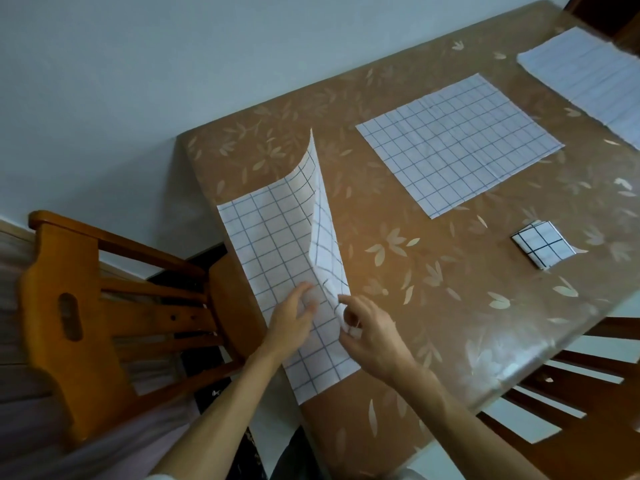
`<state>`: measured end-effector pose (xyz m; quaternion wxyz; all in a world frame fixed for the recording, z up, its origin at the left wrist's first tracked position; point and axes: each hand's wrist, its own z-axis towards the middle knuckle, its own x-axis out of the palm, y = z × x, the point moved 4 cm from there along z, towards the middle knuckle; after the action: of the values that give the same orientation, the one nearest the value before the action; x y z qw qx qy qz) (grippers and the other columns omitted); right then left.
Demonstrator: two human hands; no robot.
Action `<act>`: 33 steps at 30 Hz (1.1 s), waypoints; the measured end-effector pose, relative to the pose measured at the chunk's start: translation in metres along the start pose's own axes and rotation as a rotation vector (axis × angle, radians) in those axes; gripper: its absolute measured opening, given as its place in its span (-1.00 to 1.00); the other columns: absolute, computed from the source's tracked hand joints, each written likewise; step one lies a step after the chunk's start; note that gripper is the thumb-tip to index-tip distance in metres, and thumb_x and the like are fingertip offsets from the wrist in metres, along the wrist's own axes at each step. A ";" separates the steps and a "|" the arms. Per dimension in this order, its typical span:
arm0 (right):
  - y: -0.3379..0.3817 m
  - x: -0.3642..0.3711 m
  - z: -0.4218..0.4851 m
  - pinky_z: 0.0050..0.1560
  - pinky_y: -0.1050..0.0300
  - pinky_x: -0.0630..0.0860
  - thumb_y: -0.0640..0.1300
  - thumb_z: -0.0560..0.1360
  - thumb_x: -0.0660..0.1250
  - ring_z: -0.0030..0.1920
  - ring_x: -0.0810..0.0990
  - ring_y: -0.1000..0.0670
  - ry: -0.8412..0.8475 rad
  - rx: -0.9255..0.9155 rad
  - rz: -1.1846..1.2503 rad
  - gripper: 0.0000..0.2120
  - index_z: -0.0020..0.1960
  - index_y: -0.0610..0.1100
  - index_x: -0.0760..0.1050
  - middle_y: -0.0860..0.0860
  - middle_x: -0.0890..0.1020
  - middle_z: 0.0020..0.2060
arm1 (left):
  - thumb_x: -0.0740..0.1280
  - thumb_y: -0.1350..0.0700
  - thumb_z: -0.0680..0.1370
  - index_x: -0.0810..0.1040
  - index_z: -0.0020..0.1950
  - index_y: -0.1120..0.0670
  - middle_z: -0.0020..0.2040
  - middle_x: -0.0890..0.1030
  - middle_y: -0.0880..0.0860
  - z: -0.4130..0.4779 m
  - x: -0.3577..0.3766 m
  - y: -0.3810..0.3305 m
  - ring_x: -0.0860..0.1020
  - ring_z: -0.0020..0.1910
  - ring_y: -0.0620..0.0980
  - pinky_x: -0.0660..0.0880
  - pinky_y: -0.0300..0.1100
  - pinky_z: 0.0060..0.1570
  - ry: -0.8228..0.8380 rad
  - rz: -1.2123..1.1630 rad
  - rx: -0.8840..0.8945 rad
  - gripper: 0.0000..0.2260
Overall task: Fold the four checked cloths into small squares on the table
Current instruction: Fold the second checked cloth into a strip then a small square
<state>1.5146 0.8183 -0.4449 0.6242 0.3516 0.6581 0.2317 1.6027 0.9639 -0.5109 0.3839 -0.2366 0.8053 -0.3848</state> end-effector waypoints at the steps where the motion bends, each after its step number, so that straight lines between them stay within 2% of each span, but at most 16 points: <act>1: 0.004 0.005 -0.002 -0.15 0.32 0.37 -0.24 0.44 0.34 -0.16 0.40 0.15 0.039 -0.038 -0.032 -0.53 0.34 -0.08 0.44 0.17 0.40 -0.18 | 0.15 -0.15 0.66 0.38 0.48 -0.03 0.41 0.42 -0.11 0.000 -0.008 0.000 0.37 0.40 -0.12 0.36 -0.12 0.36 -0.059 -0.148 -0.061 -0.58; 3: 0.011 0.016 -0.005 -0.19 0.32 0.36 -0.22 0.44 0.35 -0.13 0.38 0.13 0.103 -0.106 -0.091 -0.54 0.33 -0.06 0.46 0.15 0.40 -0.14 | 0.11 -0.12 0.68 0.47 0.41 0.00 0.30 0.57 -0.03 0.001 -0.023 0.001 0.52 0.30 -0.03 0.48 -0.07 0.30 -0.174 -0.396 -0.122 -0.62; 4: 0.013 0.022 -0.007 -0.19 0.32 0.35 -0.21 0.44 0.36 -0.12 0.38 0.13 0.131 -0.122 -0.109 -0.56 0.31 -0.05 0.47 0.15 0.40 -0.11 | 0.08 -0.11 0.69 0.47 0.41 0.00 0.27 0.59 -0.03 0.001 -0.031 0.001 0.54 0.27 -0.05 0.51 -0.12 0.26 -0.203 -0.471 -0.134 -0.62; 6: 0.016 0.033 -0.009 -0.15 0.26 0.42 -0.18 0.46 0.36 -0.09 0.41 0.12 0.183 -0.126 -0.124 -0.59 0.30 -0.03 0.48 0.11 0.45 -0.06 | 0.02 -0.13 0.69 0.44 0.43 -0.02 0.25 0.55 -0.12 -0.004 -0.044 -0.001 0.51 0.23 -0.16 0.48 -0.35 0.16 -0.219 -0.494 -0.134 -0.59; 8: 0.018 0.043 -0.010 -0.11 0.18 0.51 -0.16 0.49 0.36 -0.06 0.46 0.10 0.224 -0.133 -0.135 -0.61 0.31 -0.01 0.48 0.07 0.50 0.02 | 0.07 -0.14 0.68 0.49 0.34 -0.02 0.17 0.55 -0.17 -0.006 -0.052 0.007 0.49 0.15 -0.23 0.42 -0.46 0.05 -0.253 -0.444 -0.163 -0.63; 10: 0.020 0.052 -0.011 -0.12 0.17 0.53 -0.14 0.50 0.34 -0.04 0.50 0.07 0.252 -0.163 -0.156 -0.64 0.30 0.00 0.49 0.05 0.51 0.07 | 0.20 -0.12 0.65 0.59 0.11 0.09 0.02 0.64 -0.03 -0.008 -0.056 0.021 0.57 0.03 -0.14 0.45 -0.37 -0.06 -0.297 -0.374 -0.197 -0.68; 12: 0.021 0.060 -0.012 -0.13 0.23 0.51 -0.13 0.51 0.35 0.01 0.53 0.03 0.288 -0.170 -0.185 -0.62 0.31 0.01 0.47 0.04 0.50 0.13 | 0.33 -0.04 0.61 0.62 0.09 0.14 -0.02 0.65 0.02 -0.010 -0.058 0.038 0.61 0.03 -0.03 0.45 -0.34 -0.12 -0.337 -0.274 -0.218 -0.75; 15: 0.018 0.071 -0.015 -0.08 0.20 0.57 -0.14 0.49 0.38 0.07 0.55 -0.04 0.365 -0.161 -0.220 -0.54 0.36 0.05 0.41 0.05 0.46 0.22 | 0.36 0.06 0.60 0.61 0.13 0.11 0.01 0.59 -0.04 -0.019 -0.061 0.048 0.54 -0.05 -0.15 0.37 -0.45 -0.19 -0.390 -0.020 -0.221 -0.83; 18: 0.013 0.080 -0.019 0.02 0.12 0.58 -0.11 0.47 0.37 0.16 0.51 -0.02 0.421 -0.180 -0.234 -0.46 0.42 0.07 0.34 0.05 0.45 0.26 | 0.35 0.05 0.59 0.60 0.07 0.08 0.10 0.55 0.06 -0.024 -0.065 0.060 0.51 0.02 -0.04 0.44 -0.25 -0.04 -0.474 0.110 -0.251 -0.86; 20: 0.010 0.082 -0.022 0.06 0.15 0.54 0.04 0.45 0.39 0.17 0.48 0.05 0.473 -0.165 -0.194 -0.36 0.47 0.09 0.25 0.08 0.44 0.27 | 0.36 0.04 0.58 0.58 0.07 0.05 0.15 0.52 0.07 -0.024 -0.066 0.068 0.46 0.06 -0.04 0.43 -0.19 0.03 -0.462 0.124 -0.293 -0.88; 23: 0.008 0.080 -0.026 0.02 0.19 0.54 0.29 0.45 0.31 0.02 0.53 0.17 0.521 -0.104 -0.135 -0.27 0.52 0.16 0.10 0.14 0.45 0.24 | 0.41 0.05 0.55 0.53 0.15 0.02 0.10 0.55 0.00 -0.024 -0.067 0.073 0.52 0.09 -0.01 0.53 -0.08 0.07 -0.452 0.054 -0.313 -0.80; 25: 0.009 0.078 -0.026 -0.06 0.21 0.56 0.33 0.51 0.20 -0.10 0.58 0.17 0.439 -0.085 -0.086 -0.34 0.51 0.16 0.09 0.18 0.45 0.20 | 0.44 0.05 0.54 0.50 0.22 0.03 0.04 0.57 -0.03 -0.024 -0.066 0.074 0.56 0.06 0.01 0.56 -0.06 0.04 -0.426 0.014 -0.319 -0.71; 27: 0.006 0.075 -0.025 -0.15 0.20 0.56 0.24 0.60 0.12 -0.20 0.59 0.17 0.271 -0.044 -0.033 -0.49 0.49 0.11 0.16 0.17 0.45 0.16 | 0.45 0.07 0.53 0.49 0.25 0.04 0.00 0.62 -0.01 -0.023 -0.066 0.077 0.57 0.03 0.00 0.53 -0.12 -0.01 -0.401 0.004 -0.318 -0.67; 29: -0.001 0.072 -0.023 -0.21 0.14 0.56 0.07 0.65 0.13 -0.19 0.58 0.13 0.125 -0.047 -0.047 -0.65 0.41 0.04 0.29 0.13 0.48 0.09 | 0.46 0.10 0.52 0.50 0.23 0.04 -0.04 0.64 0.00 -0.022 -0.067 0.080 0.58 -0.02 -0.03 0.48 -0.22 -0.09 -0.393 -0.004 -0.309 -0.69; 31: -0.005 0.073 -0.022 -0.13 0.13 0.57 -0.11 0.62 0.19 -0.05 0.56 0.09 0.104 -0.147 -0.153 -0.71 0.34 -0.03 0.42 0.08 0.52 0.09 | 0.46 0.12 0.52 0.52 0.19 0.04 -0.08 0.63 -0.02 -0.022 -0.068 0.080 0.57 -0.11 -0.10 0.43 -0.32 -0.21 -0.392 -0.009 -0.310 -0.73; 33: -0.010 0.077 -0.022 0.05 0.10 0.56 -0.22 0.53 0.28 0.12 0.53 0.00 0.144 -0.264 -0.273 -0.68 0.26 -0.05 0.50 0.04 0.55 0.17 | 0.47 0.12 0.52 0.54 0.16 0.05 -0.12 0.62 -0.03 -0.022 -0.068 0.080 0.55 -0.16 -0.15 0.40 -0.35 -0.25 -0.397 -0.005 -0.306 -0.75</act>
<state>1.4929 0.8728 -0.5008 0.6420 0.1565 0.7064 0.2538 1.6189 1.0674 -0.5366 0.4932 -0.3650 0.7624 -0.2054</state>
